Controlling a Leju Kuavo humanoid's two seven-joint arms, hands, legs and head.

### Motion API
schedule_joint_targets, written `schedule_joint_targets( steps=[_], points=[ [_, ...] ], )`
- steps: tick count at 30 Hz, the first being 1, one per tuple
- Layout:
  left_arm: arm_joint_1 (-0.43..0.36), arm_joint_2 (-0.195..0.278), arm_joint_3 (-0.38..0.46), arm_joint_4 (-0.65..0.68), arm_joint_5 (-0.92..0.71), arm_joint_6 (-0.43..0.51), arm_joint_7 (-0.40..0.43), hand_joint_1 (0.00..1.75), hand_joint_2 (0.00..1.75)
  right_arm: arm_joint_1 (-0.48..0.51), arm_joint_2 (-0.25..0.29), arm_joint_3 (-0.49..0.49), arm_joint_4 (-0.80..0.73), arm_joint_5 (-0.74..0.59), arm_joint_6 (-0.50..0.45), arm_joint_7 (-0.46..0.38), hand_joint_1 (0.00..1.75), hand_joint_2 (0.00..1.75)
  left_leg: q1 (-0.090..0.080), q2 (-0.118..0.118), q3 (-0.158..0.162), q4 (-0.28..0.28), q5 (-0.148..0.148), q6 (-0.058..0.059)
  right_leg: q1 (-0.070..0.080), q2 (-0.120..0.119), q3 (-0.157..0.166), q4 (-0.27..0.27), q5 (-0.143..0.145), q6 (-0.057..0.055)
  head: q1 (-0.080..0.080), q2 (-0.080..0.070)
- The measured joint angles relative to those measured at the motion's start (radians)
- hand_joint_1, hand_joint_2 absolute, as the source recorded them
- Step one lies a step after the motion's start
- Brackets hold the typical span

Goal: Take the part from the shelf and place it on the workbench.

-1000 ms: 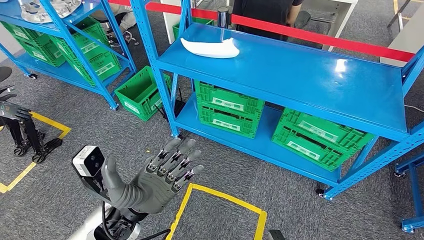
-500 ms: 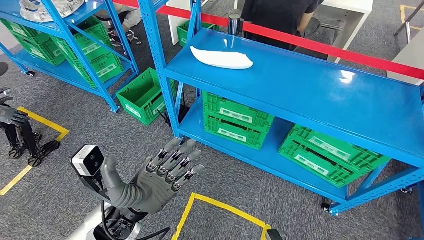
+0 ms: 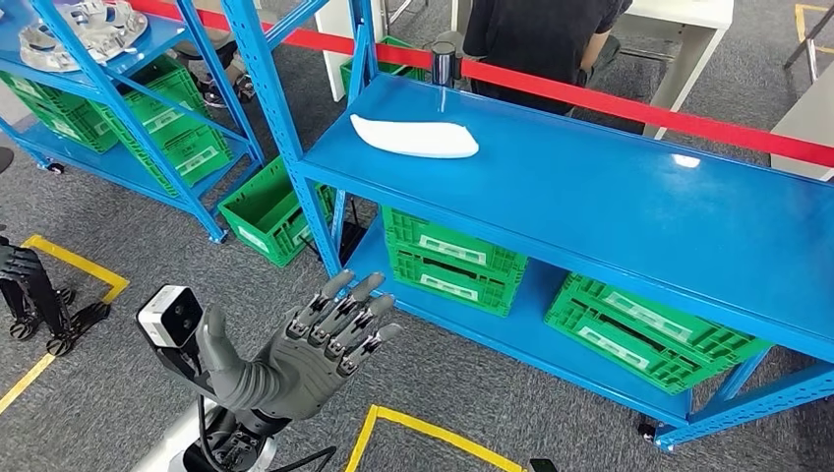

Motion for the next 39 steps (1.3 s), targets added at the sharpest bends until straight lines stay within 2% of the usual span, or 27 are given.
schedule_joint_targets(
  steps=[1,2,4,5,6,9,11,12,14,15,16,17,18,19,20,21,23,25,27,29,30,31,32,34,35,36,39],
  points=[
    [0.000,0.000,0.000,0.000,0.000,0.000,0.000,0.00,0.00,0.000,0.000,0.000,0.000,0.000,-0.001,0.000,0.00,0.00,0.000,0.001,-0.014,-0.018,0.016,0.002,0.001,0.002,0.012,0.000,-0.009,0.000,0.000,0.000],
    [0.000,0.000,0.000,0.000,0.000,0.000,0.000,0.00,0.00,0.000,0.000,0.000,0.000,0.000,-0.002,0.000,0.00,0.00,-0.001,0.001,-0.010,-0.067,0.058,0.007,0.003,0.004,0.026,-0.001,-0.018,0.001,0.000,0.000],
    [0.000,0.001,0.001,-0.001,0.000,0.000,0.000,0.00,0.00,0.000,0.002,0.000,0.000,0.001,-0.004,0.000,0.00,0.00,-0.008,0.000,0.018,-0.193,0.164,0.026,0.006,0.007,0.049,-0.003,-0.036,0.004,0.001,0.000],
    [0.001,0.001,0.001,-0.001,0.000,0.001,0.000,0.00,0.00,-0.001,0.004,0.000,0.000,0.001,-0.004,0.000,0.00,0.00,-0.013,-0.002,0.029,-0.234,0.193,0.036,0.007,0.010,0.056,-0.004,-0.044,0.008,0.001,0.000],
    [0.001,0.001,0.001,-0.002,0.000,0.002,0.000,0.00,0.00,-0.002,0.005,0.000,0.000,0.002,-0.005,0.000,0.00,0.00,-0.018,-0.005,0.036,-0.254,0.205,0.044,0.009,0.011,0.059,-0.006,-0.050,0.013,0.001,0.000],
    [0.000,0.000,0.002,-0.006,-0.001,0.003,-0.001,0.00,0.00,-0.005,0.007,0.000,0.000,0.002,-0.005,0.000,0.00,0.00,-0.021,-0.010,0.058,-0.271,0.206,0.057,0.014,0.012,0.067,-0.010,-0.066,0.028,0.000,0.000],
    [-0.001,-0.003,0.002,-0.009,-0.001,0.003,-0.001,0.00,0.00,-0.007,0.006,0.000,0.000,0.002,-0.005,-0.001,0.00,0.00,-0.016,-0.008,0.083,-0.292,0.211,0.064,0.017,0.008,0.048,0.044,-0.091,0.028,0.001,0.000],
    [-0.002,-0.004,0.001,-0.010,-0.001,0.004,-0.001,0.00,0.00,-0.007,0.005,0.000,0.000,0.002,-0.005,-0.001,0.00,0.00,-0.015,-0.008,0.091,-0.297,0.209,0.067,0.016,0.007,0.016,0.105,-0.112,0.025,0.002,0.000],
    [-0.002,-0.006,0.000,-0.010,0.000,0.005,-0.001,0.00,0.00,-0.006,0.002,0.000,0.000,0.002,-0.005,-0.001,0.00,0.00,-0.017,-0.010,0.101,-0.298,0.198,0.071,0.014,0.007,-0.075,0.240,-0.150,0.024,0.003,0.000],
    [-0.002,-0.006,-0.001,-0.010,0.000,0.006,-0.001,0.00,0.00,-0.005,0.001,0.000,0.000,0.002,-0.005,-0.001,0.00,0.00,-0.018,-0.012,0.106,-0.298,0.192,0.072,0.013,0.007,-0.109,0.274,-0.151,0.031,0.003,0.000],
    [-0.002,-0.006,-0.001,-0.010,0.000,0.007,-0.001,0.00,0.00,-0.004,0.000,0.000,0.000,0.002,-0.005,-0.001,0.00,0.00,-0.019,-0.015,0.112,-0.298,0.185,0.071,0.012,0.007,-0.125,0.270,-0.132,0.040,0.003,0.000],
    [-0.002,-0.007,-0.001,-0.010,0.000,0.007,-0.001,0.00,0.00,-0.004,0.000,0.000,0.000,0.002,-0.005,-0.001,0.00,0.00,-0.019,-0.017,0.122,-0.298,0.176,0.069,0.011,0.006,-0.118,0.225,-0.097,0.053,0.003,0.000],
    [-0.002,-0.007,-0.001,-0.010,0.000,0.007,-0.001,0.00,0.00,-0.004,-0.001,0.000,0.000,0.002,-0.005,-0.001,0.00,0.00,-0.019,-0.019,0.132,-0.297,0.167,0.066,0.010,0.006,-0.096,0.152,-0.053,0.065,0.003,0.000],
    [-0.002,-0.007,-0.001,-0.010,0.000,0.007,-0.001,0.00,0.00,-0.004,-0.001,0.000,0.000,0.002,-0.005,-0.001,0.00,0.00,-0.022,-0.020,0.140,-0.296,0.155,0.062,0.009,0.004,-0.071,0.082,-0.014,0.069,0.003,0.000],
    [-0.002,-0.007,-0.001,-0.010,0.000,0.008,-0.001,0.00,0.00,-0.004,-0.002,0.000,0.000,0.002,-0.006,-0.001,0.00,0.00,-0.024,-0.021,0.147,-0.295,0.143,0.058,0.009,0.002,-0.048,0.029,0.011,0.065,0.003,0.000],
    [-0.002,-0.007,-0.001,-0.010,0.000,0.008,-0.001,0.00,0.00,-0.005,-0.002,0.000,0.000,0.002,-0.006,-0.001,0.00,0.00,-0.027,-0.021,0.150,-0.293,0.134,0.054,0.010,0.001,-0.033,0.000,0.021,0.056,0.003,0.000],
    [-0.002,-0.007,0.000,-0.010,0.000,0.008,-0.001,0.00,0.00,-0.006,-0.002,0.000,0.000,0.002,-0.006,-0.001,0.00,0.00,-0.027,-0.022,0.154,-0.292,0.119,0.045,0.013,0.001,-0.021,-0.008,0.015,0.031,0.002,0.000],
    [-0.002,-0.007,0.000,-0.011,0.000,0.006,-0.001,0.00,0.00,-0.005,0.000,-0.001,0.000,0.002,-0.007,-0.002,0.00,0.00,-0.023,-0.017,0.152,-0.273,0.107,0.034,0.006,0.003,-0.007,-0.010,0.007,0.015,0.001,0.000],
    [-0.002,-0.005,0.001,-0.012,0.000,0.003,-0.001,0.00,0.00,-0.004,0.000,-0.001,0.000,0.002,-0.008,-0.003,0.00,0.00,-0.016,-0.010,0.104,-0.180,0.079,0.019,-0.003,0.004,0.016,-0.013,-0.008,0.003,0.000,0.000],
    [0.000,-0.002,0.001,-0.011,-0.001,0.002,-0.002,0.00,0.00,-0.004,0.000,-0.001,0.000,0.002,-0.008,-0.003,0.00,0.00,-0.006,-0.005,0.006,-0.038,0.047,0.005,-0.003,0.003,0.039,-0.013,-0.028,-0.001,0.000,0.000],
    [0.001,-0.001,0.001,-0.010,-0.001,0.002,-0.002,0.00,0.00,-0.002,0.000,-0.001,0.000,0.002,-0.008,-0.003,0.00,0.00,-0.002,-0.002,-0.040,0.010,0.047,0.000,-0.003,0.004,0.053,-0.013,-0.039,0.000,0.000,0.000],
    [0.002,0.000,0.001,-0.010,0.000,0.002,-0.002,0.00,0.00,-0.001,0.000,-0.001,0.000,0.002,-0.008,-0.003,0.00,0.00,0.001,0.000,-0.070,0.023,0.068,-0.002,-0.004,0.005,0.068,-0.013,-0.051,0.003,-0.001,0.000],
    [0.002,0.001,0.001,-0.010,0.000,0.002,-0.002,0.00,0.00,0.000,0.000,-0.001,0.000,0.002,-0.008,-0.003,0.00,0.00,0.003,0.001,-0.079,-0.005,0.112,-0.002,-0.005,0.008,0.085,-0.013,-0.064,0.006,-0.001,0.000],
    [0.002,0.002,0.001,-0.009,-0.001,0.002,-0.002,0.00,0.00,0.001,0.001,-0.001,0.000,0.001,-0.008,-0.003,0.00,0.00,0.001,0.002,-0.054,-0.137,0.227,0.007,-0.006,0.012,0.119,-0.014,-0.093,0.013,-0.001,0.000],
    [0.003,0.004,0.001,-0.009,0.000,0.001,-0.002,0.00,0.00,0.000,0.003,-0.001,0.000,0.001,-0.008,-0.003,0.00,0.00,-0.002,0.001,-0.035,-0.195,0.265,0.014,-0.003,0.014,0.129,-0.015,-0.106,0.019,0.000,0.000],
    [0.003,0.005,0.001,-0.009,0.000,0.001,-0.002,0.00,0.00,-0.001,0.004,-0.001,0.000,0.001,-0.008,-0.003,0.00,0.00,-0.006,0.001,-0.023,-0.230,0.280,0.021,-0.002,0.015,0.134,-0.016,-0.115,0.026,0.001,0.000],
    [0.003,0.006,0.001,-0.010,0.000,-0.001,-0.002,0.00,0.00,-0.002,0.006,-0.001,0.000,0.001,-0.008,-0.003,0.00,0.00,-0.014,-0.001,-0.011,-0.251,0.265,0.041,-0.004,0.012,0.146,-0.038,-0.129,0.043,0.001,0.000]
  ],
)
